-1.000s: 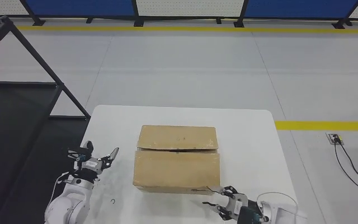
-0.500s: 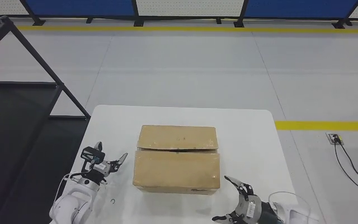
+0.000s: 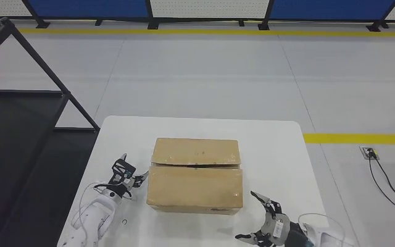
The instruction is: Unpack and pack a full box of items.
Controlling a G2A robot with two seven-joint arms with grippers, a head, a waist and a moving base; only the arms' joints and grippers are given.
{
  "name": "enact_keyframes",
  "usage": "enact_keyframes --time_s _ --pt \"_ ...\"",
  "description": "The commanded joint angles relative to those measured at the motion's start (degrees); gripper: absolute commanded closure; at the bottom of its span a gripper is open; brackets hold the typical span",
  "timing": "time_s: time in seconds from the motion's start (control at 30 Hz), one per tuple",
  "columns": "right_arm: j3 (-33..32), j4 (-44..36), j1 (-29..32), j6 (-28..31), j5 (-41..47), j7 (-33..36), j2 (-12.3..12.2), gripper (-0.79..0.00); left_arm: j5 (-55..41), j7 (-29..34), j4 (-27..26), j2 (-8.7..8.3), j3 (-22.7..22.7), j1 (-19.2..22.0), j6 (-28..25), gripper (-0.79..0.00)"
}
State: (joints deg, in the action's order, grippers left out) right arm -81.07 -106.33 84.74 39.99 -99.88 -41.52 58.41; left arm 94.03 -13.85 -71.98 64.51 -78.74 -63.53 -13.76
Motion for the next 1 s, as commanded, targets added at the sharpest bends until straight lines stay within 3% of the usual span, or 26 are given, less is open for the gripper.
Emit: enact_keyframes --time_s 0.0,0.27,0.47,0.97 --pt "-0.1 0.0 0.2 -0.1 0.2 0.2 -0.1 -0.785 1.1 -1.0 1.6 0.21 1.2 1.2 0.7 -0.785" --pt "-0.1 -0.7 0.9 -0.4 0.8 1.2 -0.3 -0.785 4.5 -5.0 7.4 1.37 5.3 5.6 6.4 -0.785" --pt "0.1 -1.0 0.7 -0.4 1.1 2.2 -0.4 -0.785 2.0 -9.3 10.2 2.43 6.8 7.4 10.9 -0.785" --pt "1.4 -1.2 -0.7 0.2 1.6 3.7 -0.7 -0.785 -2.5 -14.1 10.4 3.09 3.7 5.4 20.3 -0.785"
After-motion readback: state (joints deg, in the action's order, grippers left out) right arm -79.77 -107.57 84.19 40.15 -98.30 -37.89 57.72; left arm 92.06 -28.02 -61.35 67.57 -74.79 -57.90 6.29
